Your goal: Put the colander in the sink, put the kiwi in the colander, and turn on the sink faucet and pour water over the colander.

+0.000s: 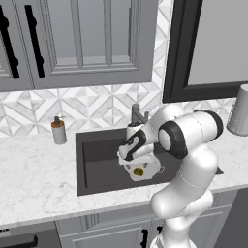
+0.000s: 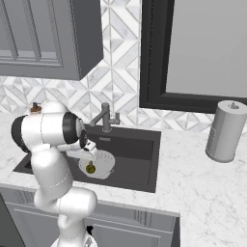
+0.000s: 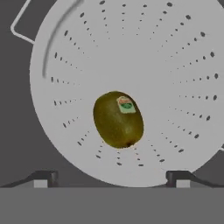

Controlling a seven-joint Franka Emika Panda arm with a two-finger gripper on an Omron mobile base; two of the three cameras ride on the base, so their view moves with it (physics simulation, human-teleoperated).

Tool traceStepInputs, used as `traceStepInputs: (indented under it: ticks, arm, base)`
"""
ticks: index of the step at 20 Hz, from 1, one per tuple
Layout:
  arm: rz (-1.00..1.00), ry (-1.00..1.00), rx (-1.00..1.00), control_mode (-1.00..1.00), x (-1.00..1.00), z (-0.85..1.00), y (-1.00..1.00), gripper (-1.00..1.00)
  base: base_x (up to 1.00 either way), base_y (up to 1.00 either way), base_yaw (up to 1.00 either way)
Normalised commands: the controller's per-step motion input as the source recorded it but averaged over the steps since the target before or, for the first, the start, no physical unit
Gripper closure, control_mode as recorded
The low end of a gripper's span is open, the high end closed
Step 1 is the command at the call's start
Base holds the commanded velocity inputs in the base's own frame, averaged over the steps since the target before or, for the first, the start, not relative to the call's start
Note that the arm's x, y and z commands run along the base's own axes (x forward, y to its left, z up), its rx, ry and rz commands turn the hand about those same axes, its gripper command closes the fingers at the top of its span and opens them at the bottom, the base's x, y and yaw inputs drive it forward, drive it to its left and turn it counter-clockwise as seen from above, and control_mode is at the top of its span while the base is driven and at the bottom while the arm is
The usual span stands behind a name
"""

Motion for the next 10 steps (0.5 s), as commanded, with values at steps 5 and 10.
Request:
traceStepInputs:
  ticks: [5,10]
  arm:
    - [0.0,0.0,0.0,-1.0,-0.31,0.75,0.01,-1.0]
    - [0.01,0.0,0.0,-1.0,-0.47,0.61,0.08,-1.0]
  base:
    - [0.0,0.0,0.0]
    - [0.0,0.0,0.0]
